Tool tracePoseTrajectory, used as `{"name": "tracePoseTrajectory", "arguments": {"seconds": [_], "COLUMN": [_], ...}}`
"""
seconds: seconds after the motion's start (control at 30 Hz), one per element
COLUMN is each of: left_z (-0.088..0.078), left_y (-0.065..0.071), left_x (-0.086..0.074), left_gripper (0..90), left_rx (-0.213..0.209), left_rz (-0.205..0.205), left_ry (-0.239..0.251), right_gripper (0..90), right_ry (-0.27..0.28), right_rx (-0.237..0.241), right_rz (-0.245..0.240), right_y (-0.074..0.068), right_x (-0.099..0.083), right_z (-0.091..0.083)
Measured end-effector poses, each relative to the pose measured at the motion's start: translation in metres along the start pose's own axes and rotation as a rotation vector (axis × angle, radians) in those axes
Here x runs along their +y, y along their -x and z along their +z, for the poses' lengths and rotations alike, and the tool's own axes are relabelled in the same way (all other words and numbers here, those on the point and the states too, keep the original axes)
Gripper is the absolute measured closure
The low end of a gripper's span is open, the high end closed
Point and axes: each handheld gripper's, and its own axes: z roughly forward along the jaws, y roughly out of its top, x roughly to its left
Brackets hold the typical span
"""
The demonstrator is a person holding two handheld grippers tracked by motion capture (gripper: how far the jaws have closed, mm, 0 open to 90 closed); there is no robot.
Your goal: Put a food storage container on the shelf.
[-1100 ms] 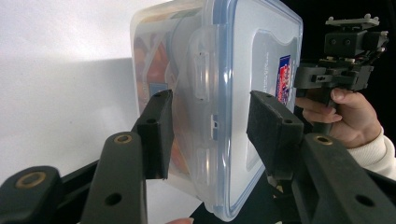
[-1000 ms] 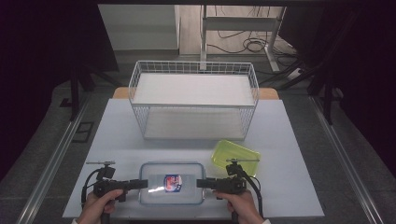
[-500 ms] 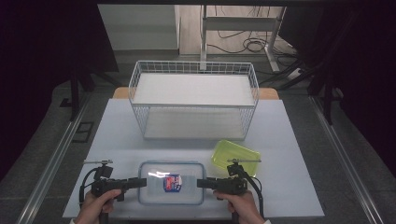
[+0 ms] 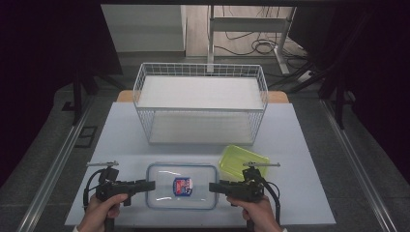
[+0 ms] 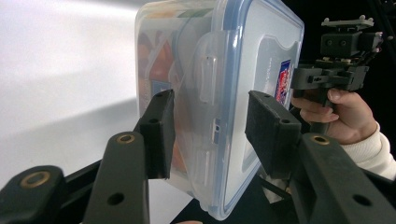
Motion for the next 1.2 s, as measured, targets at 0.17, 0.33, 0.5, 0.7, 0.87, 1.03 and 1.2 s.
{"name": "tracePoseTrajectory", "arguments": {"seconds": [0.17, 0.33, 0.5, 0.7, 0.87, 1.03, 1.2], "left_z": [0.001, 0.004, 0.003, -0.001, -0.001, -0.005, -0.006], "left_y": [0.012, 0.019, 0.029, 0.041, 0.046, 0.052, 0.055], "left_x": [0.010, 0.016, 0.030, 0.051, 0.066, 0.086, 0.097], "left_gripper": [53.8, 53.9, 53.9, 53.8, 53.8, 53.8, 53.7], "left_rx": [-0.003, -0.012, -0.026, -0.026, -0.030, -0.031, -0.027], "left_rz": [0.026, 0.036, 0.048, 0.080, 0.090, 0.105, 0.106], "left_ry": [0.000, 0.002, 0.016, 0.032, 0.041, 0.060, 0.060], "right_gripper": [51.6, 51.6, 51.6, 51.4, 51.4, 51.4, 51.4], "right_ry": [0.022, 0.030, 0.036, 0.052, 0.065, 0.083, 0.088], "right_rx": [-0.005, -0.009, -0.025, -0.037, -0.039, -0.038, -0.034], "right_rz": [-0.021, -0.027, -0.050, -0.087, -0.106, -0.134, -0.133], "right_y": [-0.005, -0.007, -0.017, -0.028, -0.032, -0.038, -0.039], "right_x": [0.006, 0.011, 0.025, 0.047, 0.062, 0.082, 0.093], "right_z": [-0.012, -0.020, -0.031, -0.042, -0.047, -0.052, -0.052]}}
